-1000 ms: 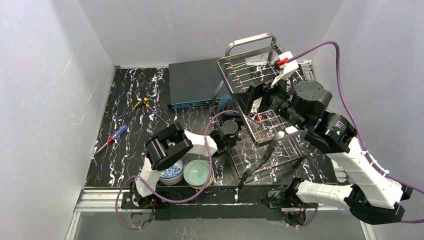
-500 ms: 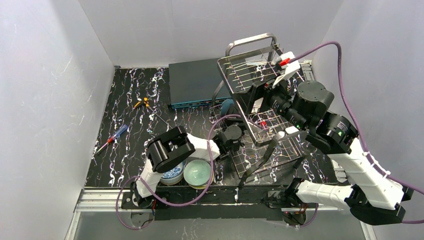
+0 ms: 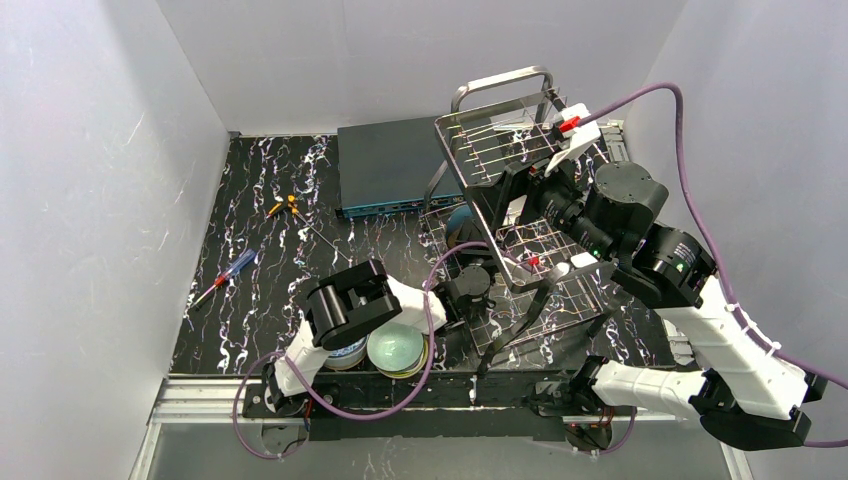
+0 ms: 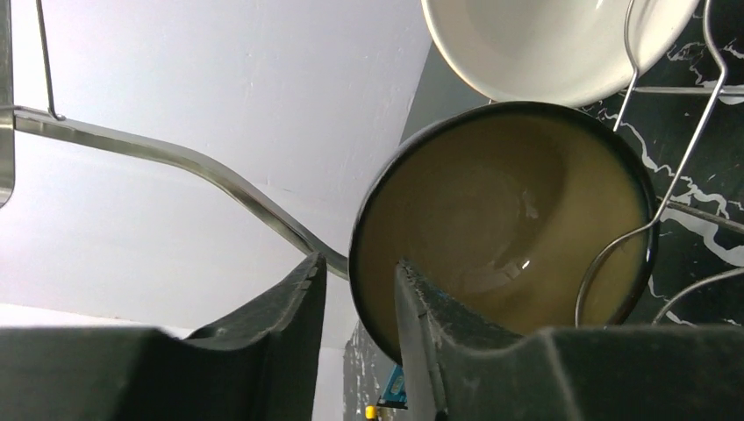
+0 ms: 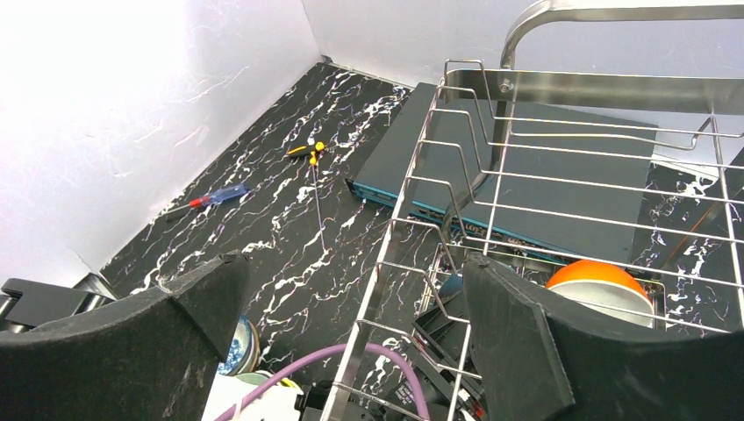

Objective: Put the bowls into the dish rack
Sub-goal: Place the bowl in the dish rack.

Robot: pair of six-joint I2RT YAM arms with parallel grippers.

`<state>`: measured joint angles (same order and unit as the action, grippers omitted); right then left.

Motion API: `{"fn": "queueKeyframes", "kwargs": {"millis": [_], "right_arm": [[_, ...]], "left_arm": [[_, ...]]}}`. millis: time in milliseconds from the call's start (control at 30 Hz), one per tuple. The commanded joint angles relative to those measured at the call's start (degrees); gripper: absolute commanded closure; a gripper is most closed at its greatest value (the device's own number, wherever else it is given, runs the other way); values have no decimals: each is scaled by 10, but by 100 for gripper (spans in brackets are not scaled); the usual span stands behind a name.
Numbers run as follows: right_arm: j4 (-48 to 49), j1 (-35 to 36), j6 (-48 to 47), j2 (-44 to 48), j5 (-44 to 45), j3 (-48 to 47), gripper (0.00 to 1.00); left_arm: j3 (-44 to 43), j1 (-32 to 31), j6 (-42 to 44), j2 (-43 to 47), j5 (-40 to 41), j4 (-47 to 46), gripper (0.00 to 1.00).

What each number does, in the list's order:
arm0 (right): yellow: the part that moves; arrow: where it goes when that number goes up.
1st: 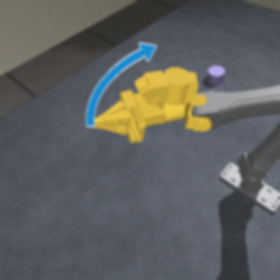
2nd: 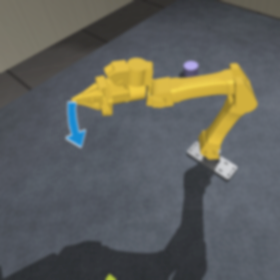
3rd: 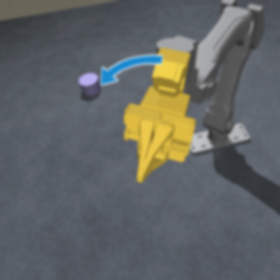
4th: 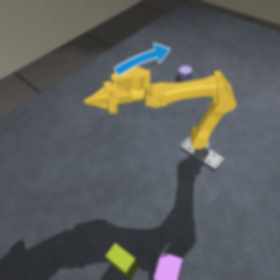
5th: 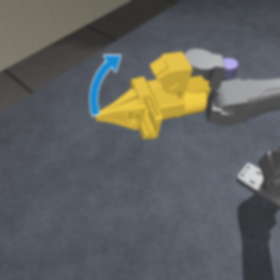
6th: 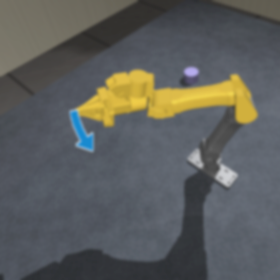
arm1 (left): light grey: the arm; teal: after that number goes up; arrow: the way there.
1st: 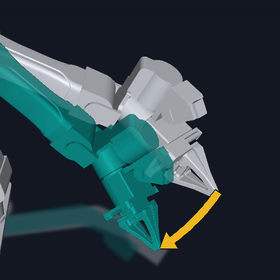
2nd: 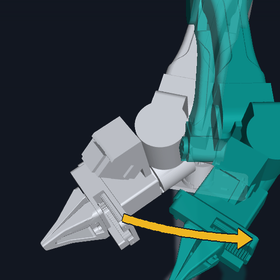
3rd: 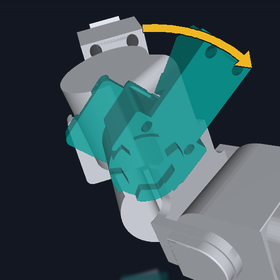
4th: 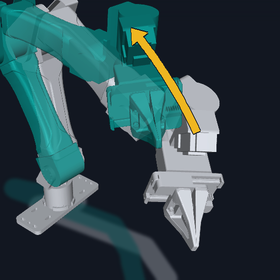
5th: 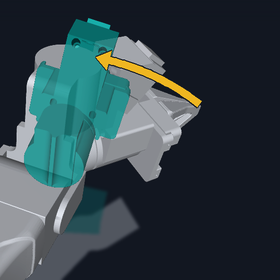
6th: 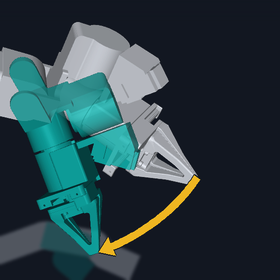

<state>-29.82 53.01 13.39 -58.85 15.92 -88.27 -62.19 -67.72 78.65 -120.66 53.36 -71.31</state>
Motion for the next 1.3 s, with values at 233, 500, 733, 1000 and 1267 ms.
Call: {"fn": "queueKeyframes", "kwargs": {"millis": [233,500,733,1000,1267], "right_arm": [[30,2,5,9,-2,3,1],[33,2,9,7,-7,6,1],[35,2,10,3,-13,4,1],[36,2,12,-2,-16,2,1],[37,2,13,-7,-19,1,1]], "left_arm": [[18,-5,-22,35,26,-40,26],[30,-5,-47,68,28,-36,18],[43,-4,-71,107,17,-19,13],[85,-6,-111,161,0,-13,2],[142,-9,-168,214,-11,-10,2]]}}
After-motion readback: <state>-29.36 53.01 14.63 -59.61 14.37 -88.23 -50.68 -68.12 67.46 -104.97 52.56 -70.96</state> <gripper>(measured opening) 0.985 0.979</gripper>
